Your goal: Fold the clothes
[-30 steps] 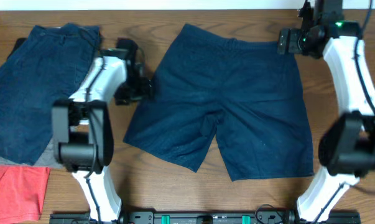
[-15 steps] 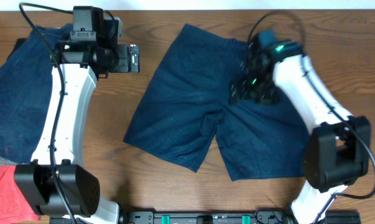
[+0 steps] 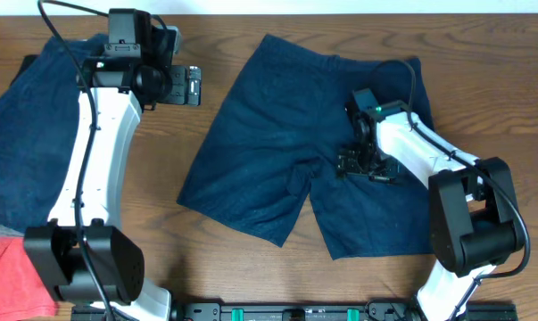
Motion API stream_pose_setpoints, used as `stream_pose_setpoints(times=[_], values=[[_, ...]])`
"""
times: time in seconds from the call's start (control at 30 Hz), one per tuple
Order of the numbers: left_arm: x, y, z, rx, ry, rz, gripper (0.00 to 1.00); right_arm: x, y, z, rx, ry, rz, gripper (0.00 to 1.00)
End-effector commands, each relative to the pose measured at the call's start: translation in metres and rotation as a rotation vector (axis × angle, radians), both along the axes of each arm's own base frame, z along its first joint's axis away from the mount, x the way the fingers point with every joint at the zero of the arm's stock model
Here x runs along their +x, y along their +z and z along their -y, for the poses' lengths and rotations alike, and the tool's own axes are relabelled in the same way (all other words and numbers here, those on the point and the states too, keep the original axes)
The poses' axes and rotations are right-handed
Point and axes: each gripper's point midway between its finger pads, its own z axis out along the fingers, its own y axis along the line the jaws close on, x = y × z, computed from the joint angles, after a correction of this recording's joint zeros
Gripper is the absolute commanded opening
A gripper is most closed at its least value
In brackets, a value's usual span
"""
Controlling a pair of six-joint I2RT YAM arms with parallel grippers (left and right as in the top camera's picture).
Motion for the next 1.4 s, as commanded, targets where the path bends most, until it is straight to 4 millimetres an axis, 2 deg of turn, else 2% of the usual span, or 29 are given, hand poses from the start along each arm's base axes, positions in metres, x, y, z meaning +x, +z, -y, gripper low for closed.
stream_pose_setpoints(times=[0.0, 0.13, 0.23, 0.37, 0.47, 0.57, 0.63, 0.73, 0.83, 0.97, 1.1, 1.17, 1.3, 1.37], values=[[0.007, -0.015, 0.009, 0.025, -0.06, -0.012, 0.98, -0.008, -0.013, 0.029, -0.058, -0.082, -0.009, 0.99], [0.022, -0.02, 0.025, 0.026, -0.096, 0.027, 0.98, -0.003, -0.019, 0.053, -0.051, -0.16, 0.009, 0.99], [0.037, -0.024, 0.04, 0.026, -0.128, 0.07, 0.98, 0.013, -0.02, 0.07, -0.016, -0.187, 0.059, 0.99], [0.054, -0.036, 0.062, 0.032, -0.183, 0.112, 0.98, 0.053, -0.022, 0.095, 0.012, -0.17, 0.205, 0.99], [0.062, -0.051, 0.079, 0.035, -0.221, 0.115, 0.98, 0.088, -0.025, 0.119, -0.015, -0.154, 0.338, 0.98], [0.064, -0.071, 0.091, 0.043, -0.256, 0.091, 0.98, 0.112, -0.03, 0.141, -0.041, -0.15, 0.429, 0.97], [0.065, -0.086, 0.099, 0.042, -0.272, 0.071, 0.98, 0.121, -0.032, 0.16, -0.089, -0.17, 0.466, 0.99], [0.068, -0.101, 0.111, 0.021, -0.299, 0.063, 0.98, 0.13, -0.026, 0.19, -0.14, -0.186, 0.491, 0.99], [0.078, -0.108, 0.119, 0.013, -0.31, 0.095, 0.98, 0.135, -0.004, 0.209, -0.142, -0.218, 0.462, 0.99], [0.094, -0.11, 0.138, -0.051, -0.323, 0.158, 0.98, 0.145, 0.04, 0.198, -0.078, -0.203, 0.425, 0.99], [0.107, -0.112, 0.157, -0.118, -0.344, 0.168, 0.98, 0.16, 0.092, 0.173, -0.066, -0.137, 0.458, 0.99], [0.115, -0.114, 0.166, -0.121, -0.35, 0.163, 0.98, 0.164, 0.112, 0.159, -0.06, -0.108, 0.474, 0.99], [0.128, -0.119, 0.182, -0.122, -0.37, 0.15, 0.98, 0.167, 0.141, 0.131, -0.047, -0.05, 0.504, 0.99], [0.135, -0.123, 0.185, -0.126, -0.365, 0.149, 0.98, 0.167, 0.147, 0.118, -0.04, -0.024, 0.513, 0.99]])
